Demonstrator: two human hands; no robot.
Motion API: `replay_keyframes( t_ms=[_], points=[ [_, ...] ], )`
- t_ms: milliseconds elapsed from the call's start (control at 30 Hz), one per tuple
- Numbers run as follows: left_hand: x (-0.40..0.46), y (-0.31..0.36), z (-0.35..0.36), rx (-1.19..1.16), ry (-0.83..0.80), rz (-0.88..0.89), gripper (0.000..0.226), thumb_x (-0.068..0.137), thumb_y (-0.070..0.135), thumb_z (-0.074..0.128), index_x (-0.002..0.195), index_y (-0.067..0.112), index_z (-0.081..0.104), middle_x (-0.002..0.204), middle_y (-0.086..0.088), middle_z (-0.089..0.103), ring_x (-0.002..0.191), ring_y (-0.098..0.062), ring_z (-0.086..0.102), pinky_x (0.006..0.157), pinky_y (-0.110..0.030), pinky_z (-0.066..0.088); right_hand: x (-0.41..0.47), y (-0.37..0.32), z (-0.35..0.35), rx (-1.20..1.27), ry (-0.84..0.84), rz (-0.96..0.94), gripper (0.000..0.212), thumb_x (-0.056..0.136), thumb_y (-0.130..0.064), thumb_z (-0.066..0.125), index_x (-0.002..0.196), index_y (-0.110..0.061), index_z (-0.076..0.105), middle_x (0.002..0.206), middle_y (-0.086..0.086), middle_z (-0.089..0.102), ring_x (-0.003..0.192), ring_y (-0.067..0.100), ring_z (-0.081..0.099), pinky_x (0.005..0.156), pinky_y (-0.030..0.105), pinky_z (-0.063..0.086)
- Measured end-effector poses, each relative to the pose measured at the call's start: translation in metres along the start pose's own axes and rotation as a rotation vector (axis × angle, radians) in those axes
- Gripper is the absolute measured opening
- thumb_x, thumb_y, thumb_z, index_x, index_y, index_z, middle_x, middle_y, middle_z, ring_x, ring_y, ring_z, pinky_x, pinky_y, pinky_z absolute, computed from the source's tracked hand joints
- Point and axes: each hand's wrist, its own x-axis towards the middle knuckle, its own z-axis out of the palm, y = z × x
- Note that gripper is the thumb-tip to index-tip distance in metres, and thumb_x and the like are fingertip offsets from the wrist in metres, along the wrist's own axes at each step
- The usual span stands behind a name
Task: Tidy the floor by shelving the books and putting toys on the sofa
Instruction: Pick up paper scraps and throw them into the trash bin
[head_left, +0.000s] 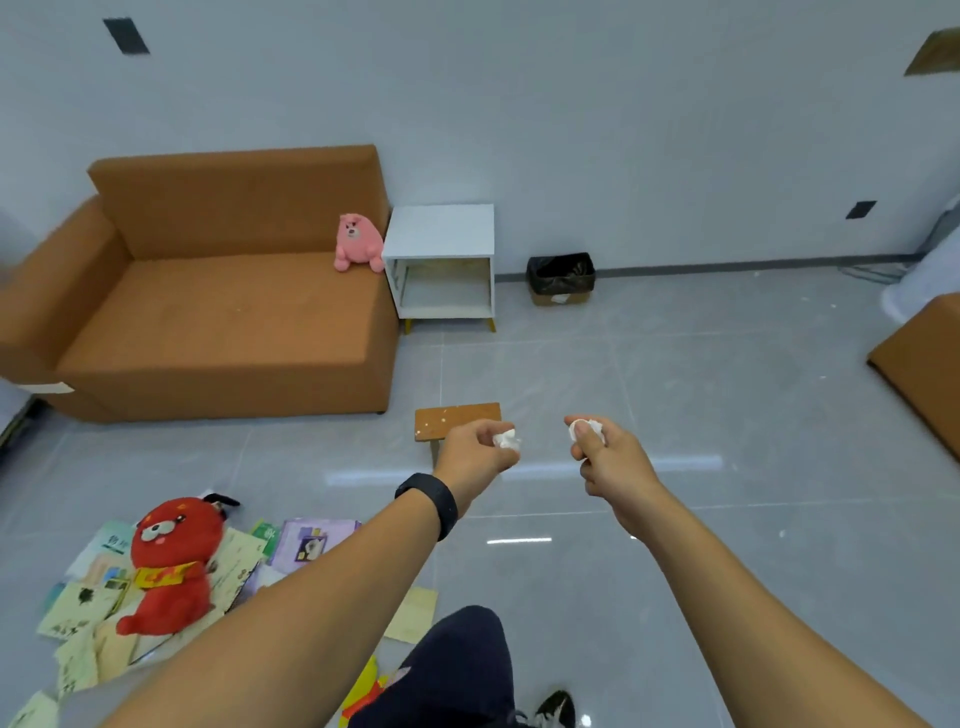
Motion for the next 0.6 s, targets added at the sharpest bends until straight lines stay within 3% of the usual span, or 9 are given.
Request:
replay_keyframes(
  t_ms=[67, 167, 367, 467, 600],
  points=[
    [0.015, 0.005, 0.002, -0.034, -0.002, -0.02, 0.032, 0.088, 0.007, 0.075, 0.119, 0.009, 0.068, 0.093, 0.001, 0.068, 0.085, -0.015, 0.066, 0.089, -0.028, 0.057, 0.016, -0.005, -0.001, -0.022, -0.009, 0.004, 0.023, 0.107, -0.031, 0.044, 0.117, -0.026, 0.064, 0.079, 0.0, 0.051, 0.055, 0.011, 0.036, 0.048, 0.023, 0.034],
    [0.073, 0.03, 0.016, -0.19, 0.0, -0.051, 0.025, 0.091, 0.006, 0.072, 0.115, 0.001, 0.066, 0.089, -0.009, 0.066, 0.074, -0.019, 0.061, 0.076, -0.025, 0.056, 0.077, -0.027, -0.014, -0.056, 0.003, 0.035, 0.023, 0.105, -0.035, 0.046, 0.116, -0.026, 0.064, 0.081, -0.002, 0.052, 0.061, 0.011, 0.04, 0.05, 0.023, 0.035],
    [0.193, 0.088, 0.044, -0.204, -0.019, -0.107, 0.025, 0.096, 0.033, 0.067, 0.115, 0.017, 0.065, 0.1, -0.009, 0.073, 0.066, -0.016, 0.062, 0.063, -0.025, 0.055, 0.187, -0.092, -0.048, -0.054, 0.047, 0.05, 0.022, 0.099, -0.043, 0.057, 0.113, -0.027, 0.06, 0.09, -0.005, 0.052, 0.069, 0.012, 0.043, 0.059, 0.028, 0.039],
    [0.242, 0.127, 0.063, -0.18, -0.067, -0.084, 0.027, 0.098, 0.038, 0.063, 0.116, 0.018, 0.065, 0.101, -0.009, 0.074, 0.066, -0.016, 0.062, 0.063, -0.026, 0.054, 0.235, -0.128, -0.072, -0.061, 0.053, 0.011, 0.02, 0.099, -0.036, 0.058, 0.118, -0.029, 0.058, 0.095, -0.005, 0.052, 0.076, 0.012, 0.046, 0.062, 0.028, 0.041],
    [0.293, 0.172, 0.085, -0.136, -0.098, -0.059, 0.029, 0.099, 0.041, 0.06, 0.117, 0.019, 0.065, 0.102, -0.007, 0.074, 0.07, -0.016, 0.063, 0.067, -0.027, 0.055, 0.292, -0.154, -0.095, -0.053, 0.055, -0.025, 0.02, 0.103, -0.033, 0.053, 0.121, -0.029, 0.059, 0.097, 0.002, 0.059, 0.07, 0.016, 0.043, 0.062, 0.03, 0.041]
  ],
)
